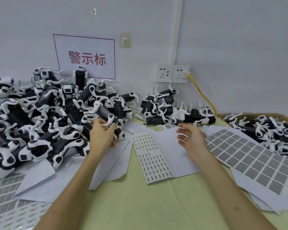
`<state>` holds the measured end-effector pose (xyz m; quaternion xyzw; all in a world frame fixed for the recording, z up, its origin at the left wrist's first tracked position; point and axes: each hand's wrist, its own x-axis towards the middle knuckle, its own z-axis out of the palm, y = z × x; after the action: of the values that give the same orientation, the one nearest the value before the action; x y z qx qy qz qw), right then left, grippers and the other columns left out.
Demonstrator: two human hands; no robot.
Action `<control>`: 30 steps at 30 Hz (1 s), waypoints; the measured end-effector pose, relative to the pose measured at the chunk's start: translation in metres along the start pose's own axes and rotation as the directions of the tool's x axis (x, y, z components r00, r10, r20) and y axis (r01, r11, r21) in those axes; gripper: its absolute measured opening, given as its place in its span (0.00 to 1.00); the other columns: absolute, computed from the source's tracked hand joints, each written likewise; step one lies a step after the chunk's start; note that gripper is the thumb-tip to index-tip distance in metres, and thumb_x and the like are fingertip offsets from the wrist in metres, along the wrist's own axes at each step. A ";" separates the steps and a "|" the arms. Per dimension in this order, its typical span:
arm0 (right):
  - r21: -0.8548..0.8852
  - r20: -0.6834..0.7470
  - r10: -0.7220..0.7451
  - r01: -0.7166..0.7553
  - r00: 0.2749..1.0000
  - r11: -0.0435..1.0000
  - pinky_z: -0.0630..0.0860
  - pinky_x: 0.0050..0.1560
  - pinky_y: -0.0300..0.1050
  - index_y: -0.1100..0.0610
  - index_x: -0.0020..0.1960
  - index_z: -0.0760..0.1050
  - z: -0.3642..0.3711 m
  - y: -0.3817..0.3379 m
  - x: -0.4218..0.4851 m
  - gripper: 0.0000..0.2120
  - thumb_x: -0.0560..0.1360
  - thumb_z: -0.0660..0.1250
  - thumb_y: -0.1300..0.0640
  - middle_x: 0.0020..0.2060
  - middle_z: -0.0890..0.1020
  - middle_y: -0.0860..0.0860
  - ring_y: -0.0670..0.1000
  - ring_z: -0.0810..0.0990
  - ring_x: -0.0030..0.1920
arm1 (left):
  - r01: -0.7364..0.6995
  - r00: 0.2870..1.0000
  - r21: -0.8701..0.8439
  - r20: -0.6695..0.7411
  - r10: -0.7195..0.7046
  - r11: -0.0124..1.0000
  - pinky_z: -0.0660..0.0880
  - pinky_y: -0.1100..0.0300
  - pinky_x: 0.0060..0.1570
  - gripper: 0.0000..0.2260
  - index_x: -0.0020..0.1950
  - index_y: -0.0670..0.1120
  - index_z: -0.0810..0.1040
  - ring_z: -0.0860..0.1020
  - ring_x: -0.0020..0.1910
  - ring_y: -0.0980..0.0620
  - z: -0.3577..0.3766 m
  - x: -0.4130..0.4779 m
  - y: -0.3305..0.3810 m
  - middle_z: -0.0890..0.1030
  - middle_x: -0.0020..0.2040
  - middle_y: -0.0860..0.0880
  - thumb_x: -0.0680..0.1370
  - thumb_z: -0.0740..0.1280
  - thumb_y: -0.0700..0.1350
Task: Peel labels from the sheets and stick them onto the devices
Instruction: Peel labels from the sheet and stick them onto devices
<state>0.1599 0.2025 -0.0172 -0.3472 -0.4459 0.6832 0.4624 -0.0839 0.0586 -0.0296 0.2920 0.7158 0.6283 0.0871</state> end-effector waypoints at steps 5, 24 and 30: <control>-0.017 0.023 0.020 -0.020 1.000 1.000 0.70 0.37 0.42 0.57 0.45 0.81 0.001 0.001 0.001 0.07 0.79 0.65 0.60 0.34 0.81 0.51 0.48 0.76 0.30 | -0.164 0.986 0.231 0.010 0.166 0.959 0.68 0.55 0.32 0.16 0.40 0.44 0.67 0.69 0.27 0.49 0.004 -0.003 -0.007 0.72 0.30 0.50 0.84 0.65 0.50; -0.217 0.558 -0.001 0.148 0.830 0.965 0.80 0.58 0.52 0.49 0.69 0.75 0.020 0.012 -0.020 0.23 0.77 0.70 0.42 0.61 0.84 0.48 0.54 0.83 0.61 | -0.753 0.652 0.159 0.307 0.693 0.638 0.65 0.67 0.36 0.11 0.64 0.46 0.84 0.71 0.32 0.61 0.037 -0.043 0.003 0.71 0.34 0.61 0.83 0.69 0.45; -0.247 0.482 -0.129 0.276 0.866 0.929 0.82 0.50 0.49 0.49 0.59 0.79 0.026 0.018 -0.026 0.16 0.75 0.73 0.44 0.51 0.84 0.49 0.54 0.86 0.53 | -0.728 0.681 0.278 0.399 0.615 0.626 0.69 0.58 0.38 0.12 0.66 0.58 0.82 0.72 0.32 0.61 0.043 -0.048 0.001 0.76 0.34 0.63 0.82 0.69 0.55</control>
<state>0.1401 0.1680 -0.0227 -0.1946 -0.6773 0.6146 0.3544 -0.0231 0.0701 -0.0490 0.6326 0.6502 0.4017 -0.1251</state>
